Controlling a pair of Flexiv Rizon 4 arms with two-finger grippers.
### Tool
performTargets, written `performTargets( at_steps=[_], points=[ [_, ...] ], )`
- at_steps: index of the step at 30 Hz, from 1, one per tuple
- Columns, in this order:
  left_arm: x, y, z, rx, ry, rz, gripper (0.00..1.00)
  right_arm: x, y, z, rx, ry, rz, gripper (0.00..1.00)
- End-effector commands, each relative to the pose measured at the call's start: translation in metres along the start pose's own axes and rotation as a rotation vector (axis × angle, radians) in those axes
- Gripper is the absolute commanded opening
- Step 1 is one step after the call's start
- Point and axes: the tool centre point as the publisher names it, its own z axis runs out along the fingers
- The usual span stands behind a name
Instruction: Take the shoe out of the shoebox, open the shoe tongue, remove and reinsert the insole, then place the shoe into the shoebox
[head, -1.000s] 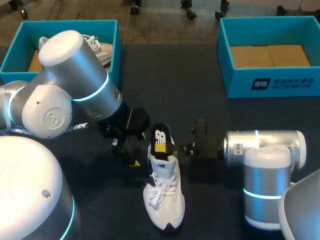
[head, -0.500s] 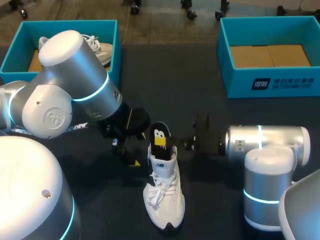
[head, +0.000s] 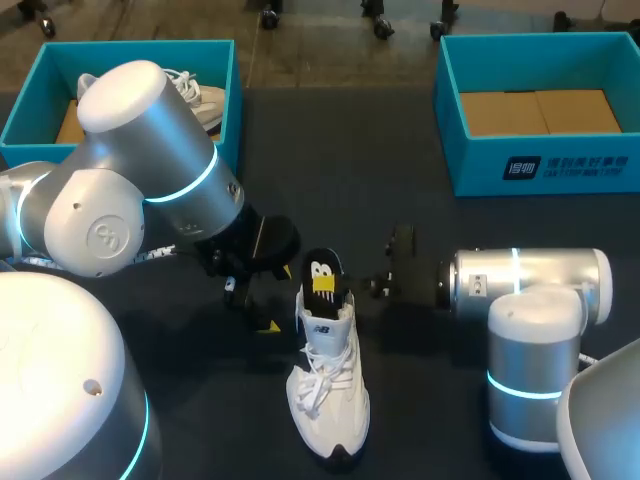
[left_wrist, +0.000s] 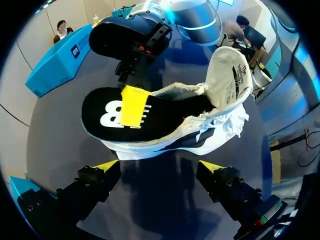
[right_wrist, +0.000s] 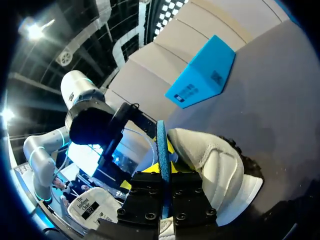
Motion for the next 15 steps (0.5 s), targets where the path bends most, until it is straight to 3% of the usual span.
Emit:
performTargets(
  at_steps=[1,6,9,10,12,15],
  points=[
    [0.0,0.001,0.001,0.002,0.0,0.001,1.0,0.009,-0.018,0.002,-0.023,-0.021,0.005,0.0],
    [0.0,0.001,0.001,0.002,0.0,0.001,1.0,0.014,-0.023,0.002,-0.025,-0.032,0.005,0.0],
    [0.0,0.001,0.001,0.002,0.0,0.001,1.0,0.019,-0.016,-0.001,-0.043,-0.034,-0.022,0.0],
    [0.0,0.001,0.001,0.002,0.0,0.001,1.0,0.021,-0.013,-0.001,-0.04,-0.033,-0.033,0.32],
    [0.0,0.001,0.001,0.002,0.0,0.001,1.0,0.023,-0.007,-0.001,-0.036,-0.035,-0.046,0.41],
    [0.0,0.001,0.001,0.002,0.0,0.001,1.0,0.021,0.0,-0.001,-0.031,-0.047,-0.056,0.42]
  ],
)
